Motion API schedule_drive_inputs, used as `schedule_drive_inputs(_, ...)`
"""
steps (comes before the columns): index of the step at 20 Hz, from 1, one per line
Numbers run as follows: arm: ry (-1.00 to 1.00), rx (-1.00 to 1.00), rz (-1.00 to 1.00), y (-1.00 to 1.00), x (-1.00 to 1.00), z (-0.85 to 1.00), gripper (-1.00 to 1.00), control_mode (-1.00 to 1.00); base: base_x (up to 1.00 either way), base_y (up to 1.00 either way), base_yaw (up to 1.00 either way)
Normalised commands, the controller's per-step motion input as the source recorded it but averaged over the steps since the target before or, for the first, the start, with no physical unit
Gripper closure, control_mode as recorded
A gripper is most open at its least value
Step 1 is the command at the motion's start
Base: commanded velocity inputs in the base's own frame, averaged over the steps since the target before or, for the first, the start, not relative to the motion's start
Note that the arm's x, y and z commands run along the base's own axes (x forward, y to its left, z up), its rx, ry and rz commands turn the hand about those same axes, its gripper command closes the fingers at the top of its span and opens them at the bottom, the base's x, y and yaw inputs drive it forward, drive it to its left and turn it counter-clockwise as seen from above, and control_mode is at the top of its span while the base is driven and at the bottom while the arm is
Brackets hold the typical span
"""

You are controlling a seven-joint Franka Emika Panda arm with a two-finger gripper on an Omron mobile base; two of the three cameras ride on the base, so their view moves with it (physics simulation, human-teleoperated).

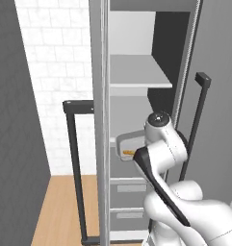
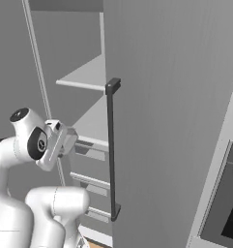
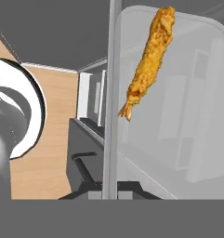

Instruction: Take the meat container that has the shrimp and place it on the second highest rack of the freezer. Then take the vegetable container that has the squash and carrot and place it on the highest rack of the freezer.

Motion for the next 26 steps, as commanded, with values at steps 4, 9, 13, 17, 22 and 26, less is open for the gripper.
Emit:
schedule_drive_inputs(4,0.0,0.0,0.0,0.0,-0.47,0.0,1.0,-1.0,0.0,0.0,0.0)
schedule_drive_inputs(9,-0.11,0.0,0.0,0.0,-0.35,0.0,1.0,-1.0,0.0,0.0,0.0)
schedule_drive_inputs(13,-0.14,0.0,0.0,0.0,-0.21,0.02,1.0,-1.0,0.0,0.0,0.0)
schedule_drive_inputs(17,-0.16,0.0,0.0,0.0,0.0,0.08,1.0,-1.0,0.0,0.0,0.0)
schedule_drive_inputs(22,-0.03,0.0,-0.03,-0.07,0.42,0.01,1.0,-1.0,0.0,0.0,0.0)
schedule_drive_inputs(26,0.0,0.0,-0.08,-0.3,0.67,0.0,1.0,-1.0,0.0,0.0,0.0)
